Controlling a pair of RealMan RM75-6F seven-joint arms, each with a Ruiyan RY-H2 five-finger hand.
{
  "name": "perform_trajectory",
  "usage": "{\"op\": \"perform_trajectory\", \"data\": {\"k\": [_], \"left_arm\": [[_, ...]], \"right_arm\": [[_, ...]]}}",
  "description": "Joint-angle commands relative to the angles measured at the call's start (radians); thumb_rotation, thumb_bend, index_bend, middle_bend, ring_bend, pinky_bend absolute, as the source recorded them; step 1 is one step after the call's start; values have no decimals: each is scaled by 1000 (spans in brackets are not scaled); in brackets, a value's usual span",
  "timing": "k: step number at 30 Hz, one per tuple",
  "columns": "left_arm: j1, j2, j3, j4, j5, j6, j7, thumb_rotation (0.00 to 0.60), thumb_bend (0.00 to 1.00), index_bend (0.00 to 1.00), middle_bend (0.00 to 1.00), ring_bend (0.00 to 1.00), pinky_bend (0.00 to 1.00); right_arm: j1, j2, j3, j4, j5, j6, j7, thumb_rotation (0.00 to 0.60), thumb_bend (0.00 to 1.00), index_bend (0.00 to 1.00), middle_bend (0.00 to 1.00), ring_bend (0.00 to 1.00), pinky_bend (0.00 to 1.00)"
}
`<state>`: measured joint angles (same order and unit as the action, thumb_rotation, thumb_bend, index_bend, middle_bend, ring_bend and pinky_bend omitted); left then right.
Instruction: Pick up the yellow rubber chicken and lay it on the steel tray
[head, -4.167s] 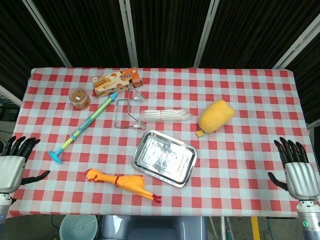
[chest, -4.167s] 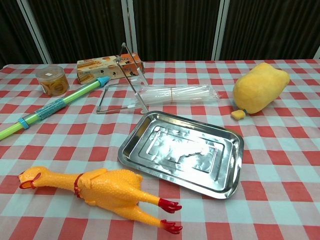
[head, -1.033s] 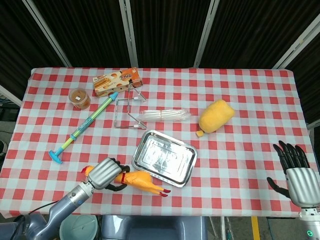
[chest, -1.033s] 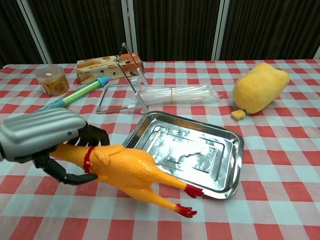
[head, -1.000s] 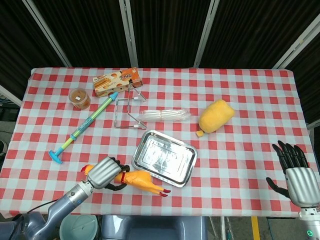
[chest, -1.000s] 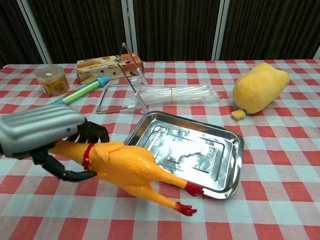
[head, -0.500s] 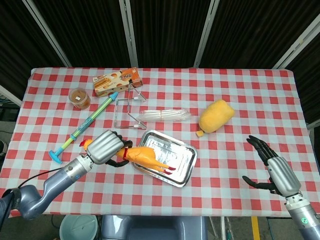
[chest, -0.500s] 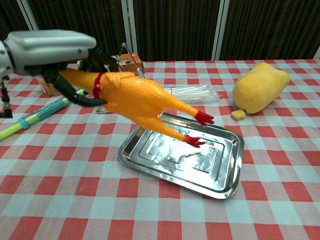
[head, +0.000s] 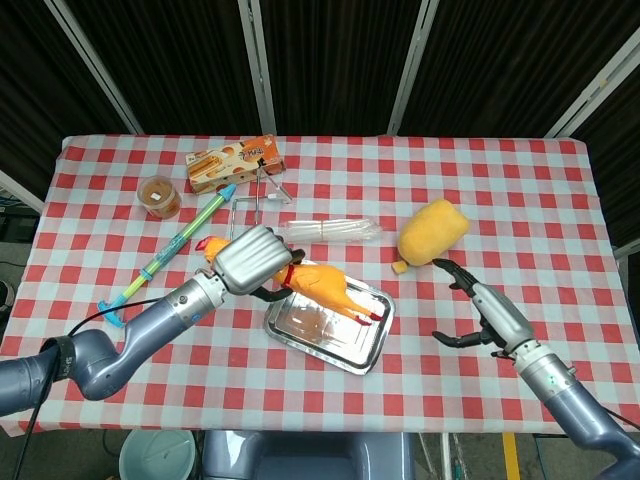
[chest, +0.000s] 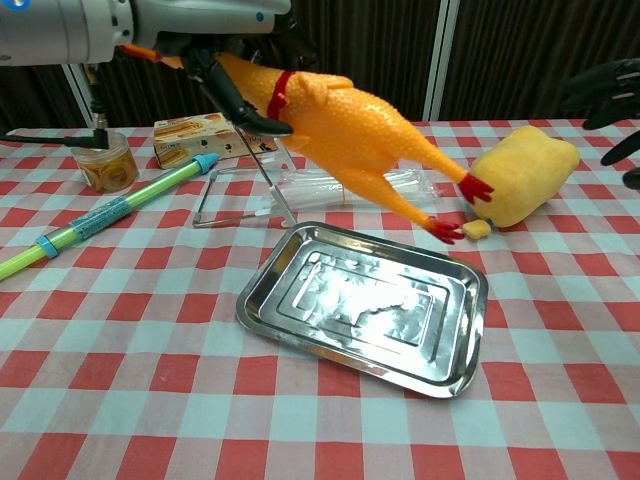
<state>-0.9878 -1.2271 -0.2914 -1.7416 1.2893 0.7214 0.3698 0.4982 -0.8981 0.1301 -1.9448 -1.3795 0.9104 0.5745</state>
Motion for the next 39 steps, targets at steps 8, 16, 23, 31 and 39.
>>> {"op": "perform_trajectory", "data": {"k": [8, 16, 23, 31, 39], "left_arm": [[-114, -113, -11, 12, -150, 29, 149, 600, 648, 603, 674, 611, 649], [-195, -188, 1, 24, -289, 70, 292, 600, 645, 603, 676, 613, 652], [-258, -250, 20, 10, -413, 152, 428, 600, 644, 602, 682, 617, 654], [-311, -295, 20, 9, -484, 188, 461, 600, 641, 603, 683, 617, 655], [-345, -316, 39, 31, -497, 189, 465, 600, 642, 603, 682, 617, 655]], "right_arm": [[118, 4, 43, -51, 199, -169, -105, 600, 258, 0, 70, 87, 203], [159, -18, 44, -69, 313, -174, -227, 600, 258, 0, 70, 78, 139], [177, -40, 33, -80, 375, -164, -305, 600, 258, 0, 69, 58, 118], [197, -89, 31, -60, 439, -142, -373, 600, 258, 0, 69, 58, 117], [213, -120, 37, -36, 495, -134, -408, 600, 258, 24, 90, 69, 118]]}}
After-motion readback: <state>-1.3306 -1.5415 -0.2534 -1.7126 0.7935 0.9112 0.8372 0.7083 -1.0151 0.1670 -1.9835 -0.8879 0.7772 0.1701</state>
